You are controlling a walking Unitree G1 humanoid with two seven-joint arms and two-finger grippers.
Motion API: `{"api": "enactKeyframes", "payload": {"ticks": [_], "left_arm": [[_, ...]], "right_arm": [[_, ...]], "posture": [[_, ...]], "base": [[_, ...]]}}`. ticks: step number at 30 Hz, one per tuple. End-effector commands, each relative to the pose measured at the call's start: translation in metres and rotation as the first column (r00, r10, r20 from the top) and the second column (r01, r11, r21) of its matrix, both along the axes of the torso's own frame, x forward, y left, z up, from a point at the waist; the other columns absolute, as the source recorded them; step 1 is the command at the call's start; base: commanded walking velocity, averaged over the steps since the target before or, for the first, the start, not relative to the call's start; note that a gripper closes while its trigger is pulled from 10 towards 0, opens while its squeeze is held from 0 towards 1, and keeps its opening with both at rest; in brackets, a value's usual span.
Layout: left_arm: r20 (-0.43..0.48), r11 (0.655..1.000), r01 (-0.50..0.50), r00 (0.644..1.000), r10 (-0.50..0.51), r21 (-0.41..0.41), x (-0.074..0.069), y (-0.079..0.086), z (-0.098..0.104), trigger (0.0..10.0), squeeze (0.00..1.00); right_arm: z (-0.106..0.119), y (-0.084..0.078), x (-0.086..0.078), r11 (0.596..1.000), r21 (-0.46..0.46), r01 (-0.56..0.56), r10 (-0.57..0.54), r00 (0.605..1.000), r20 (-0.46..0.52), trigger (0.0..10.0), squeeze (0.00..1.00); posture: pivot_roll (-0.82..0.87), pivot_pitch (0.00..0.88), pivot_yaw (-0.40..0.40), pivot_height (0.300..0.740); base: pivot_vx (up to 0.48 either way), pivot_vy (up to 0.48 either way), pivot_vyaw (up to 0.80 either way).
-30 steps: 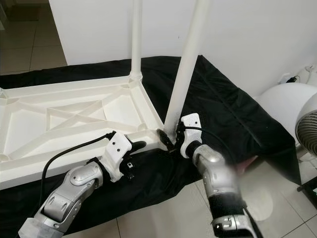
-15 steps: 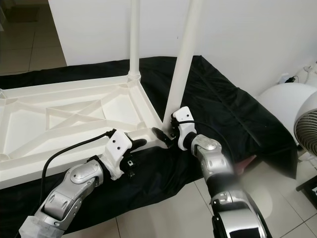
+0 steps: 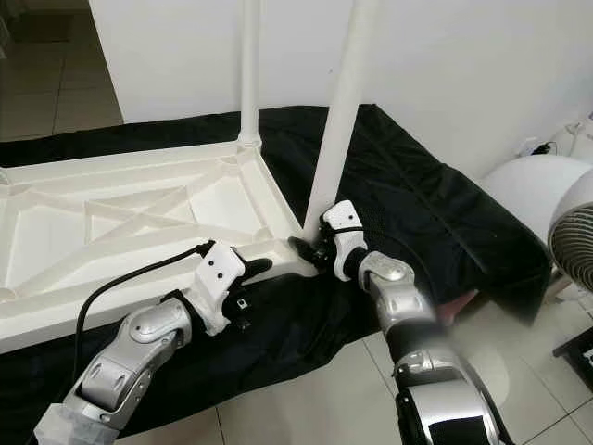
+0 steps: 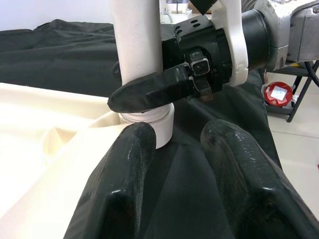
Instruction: Building children table
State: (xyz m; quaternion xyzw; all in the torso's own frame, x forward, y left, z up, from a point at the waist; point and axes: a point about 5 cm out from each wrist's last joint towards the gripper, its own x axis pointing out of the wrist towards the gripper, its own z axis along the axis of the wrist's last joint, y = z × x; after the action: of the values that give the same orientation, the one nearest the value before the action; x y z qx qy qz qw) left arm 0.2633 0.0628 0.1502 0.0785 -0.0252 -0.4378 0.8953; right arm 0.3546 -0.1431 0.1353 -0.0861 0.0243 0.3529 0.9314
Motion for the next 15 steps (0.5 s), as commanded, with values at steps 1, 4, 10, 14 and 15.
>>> {"api": "enactKeyframes", "payload": {"ticks": [1,4,10,14,15], "left_arm": [[0.002,1.0,-0.013,1.0,0.013,0.003,-0.001,0.001,0.0,10.0,0.0],[-0.002,1.0,-0.006,1.0,0.006,0.004,-0.002,0.001,-0.001,10.0,0.0],[-0.008,1.0,0.007,1.0,-0.007,0.006,-0.002,-0.001,-0.002,10.0,0.0],[-0.008,1.0,0.008,1.0,-0.008,0.006,-0.003,-0.001,-0.002,10.0,0.0],[-0.009,1.0,0.01,1.0,-0.01,0.006,-0.003,-0.001,-0.002,10.0,0.0]], "right_arm": [[-0.011,0.002,-0.006,1.0,0.015,0.01,-0.009,0.999,-0.046,10.0,0.0],[-0.008,0.003,-0.006,0.986,0.064,0.154,-0.15,0.987,-0.063,10.0,0.0],[-0.005,0.009,-0.007,0.94,0.112,0.321,-0.314,0.946,-0.076,10.0,0.0],[-0.005,0.01,-0.007,0.93,0.12,0.349,-0.341,0.937,-0.076,10.0,0.0],[-0.005,0.013,-0.008,0.911,0.138,0.389,-0.381,0.921,-0.083,10.0,0.0]], "posture": [[-0.02,0.043,-0.069,0.74],[-0.03,0.048,-0.061,0.74],[-0.03,0.051,-0.052,0.74],[-0.04,0.054,-0.05,0.74],[-0.04,0.052,-0.05,0.74]], "base": [[0.0,0.0,0.0],[0.0,0.0,0.0],[0.0,0.0,0.0],[0.0,0.0,0.0],[0.0,0.0,0.0]]}}
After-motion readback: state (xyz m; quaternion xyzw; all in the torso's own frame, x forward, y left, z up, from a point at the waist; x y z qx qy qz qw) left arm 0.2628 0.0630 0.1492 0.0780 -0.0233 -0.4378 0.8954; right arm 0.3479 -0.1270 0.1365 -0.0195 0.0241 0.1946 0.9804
